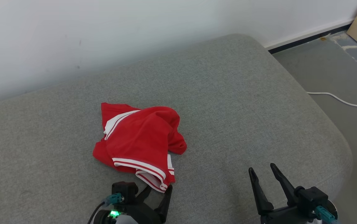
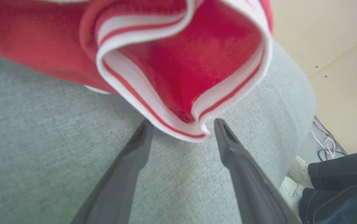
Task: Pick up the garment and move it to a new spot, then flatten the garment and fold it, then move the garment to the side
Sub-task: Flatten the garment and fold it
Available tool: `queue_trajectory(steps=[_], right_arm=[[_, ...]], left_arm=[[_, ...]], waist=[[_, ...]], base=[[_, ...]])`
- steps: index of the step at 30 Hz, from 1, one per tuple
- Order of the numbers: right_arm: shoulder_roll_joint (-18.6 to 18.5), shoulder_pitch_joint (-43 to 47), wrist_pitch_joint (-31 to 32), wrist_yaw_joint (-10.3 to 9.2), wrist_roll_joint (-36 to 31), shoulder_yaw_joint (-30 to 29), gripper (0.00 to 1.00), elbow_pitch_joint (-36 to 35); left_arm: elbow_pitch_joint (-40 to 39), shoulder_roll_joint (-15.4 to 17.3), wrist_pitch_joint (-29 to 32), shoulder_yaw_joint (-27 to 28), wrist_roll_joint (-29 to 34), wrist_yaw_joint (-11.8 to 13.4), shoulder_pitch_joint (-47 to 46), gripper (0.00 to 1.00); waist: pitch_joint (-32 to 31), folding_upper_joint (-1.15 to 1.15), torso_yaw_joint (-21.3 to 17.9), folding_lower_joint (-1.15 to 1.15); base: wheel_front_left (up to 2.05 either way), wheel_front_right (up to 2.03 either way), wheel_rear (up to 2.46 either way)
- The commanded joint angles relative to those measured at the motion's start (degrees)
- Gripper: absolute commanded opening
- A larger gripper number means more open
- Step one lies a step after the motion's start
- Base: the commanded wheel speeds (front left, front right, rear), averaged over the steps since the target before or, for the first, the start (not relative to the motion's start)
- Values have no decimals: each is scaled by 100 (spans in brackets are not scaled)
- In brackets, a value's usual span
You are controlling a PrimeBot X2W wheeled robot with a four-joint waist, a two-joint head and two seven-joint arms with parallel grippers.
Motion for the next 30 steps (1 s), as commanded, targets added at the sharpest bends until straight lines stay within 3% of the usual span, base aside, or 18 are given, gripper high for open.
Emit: queue_trajectory(steps=[1, 3, 4, 5, 15, 24, 30], right_arm=[[0, -34, -10, -14, 28, 10, 100, 15], [-13, -34, -19, -14, 36, 15, 100, 26], [-20, -35, -23, -14, 40, 15, 100, 34], [-28, -35, -25, -14, 43, 17, 100, 42], [-72, -45, -20, -14, 84, 11, 100, 78], [-11, -40, -2, -14, 61, 8, 100, 69], [29, -85, -9, -14, 101, 112, 100, 115]], left_arm=[[44, -1, -38, -21, -34, -13, -86, 100], [76, -11, -126, -66, -86, -33, -168, 100], [107, -13, -147, -91, -119, -32, -195, 7], [138, -13, -170, -116, -169, -43, -213, 0], [-168, -20, -348, -425, -966, -203, -649, 0], [-845, -22, -397, -546, -1436, -301, -1973, 0], [-1094, -24, -498, -510, -1812, -274, -2956, 0]], waist=[[-8, -1, -3, -1], [-18, -1, 2, -1], [-25, -1, 7, -1], [-33, -1, 16, -1], [-144, -1, 231, -1], [-192, -1, 387, -1], [-169, -1, 259, -1]], base=[[0, 0, 0], [0, 0, 0], [0, 0, 0], [0, 0, 0], [0, 0, 0], [0, 0, 0], [0, 0, 0]])
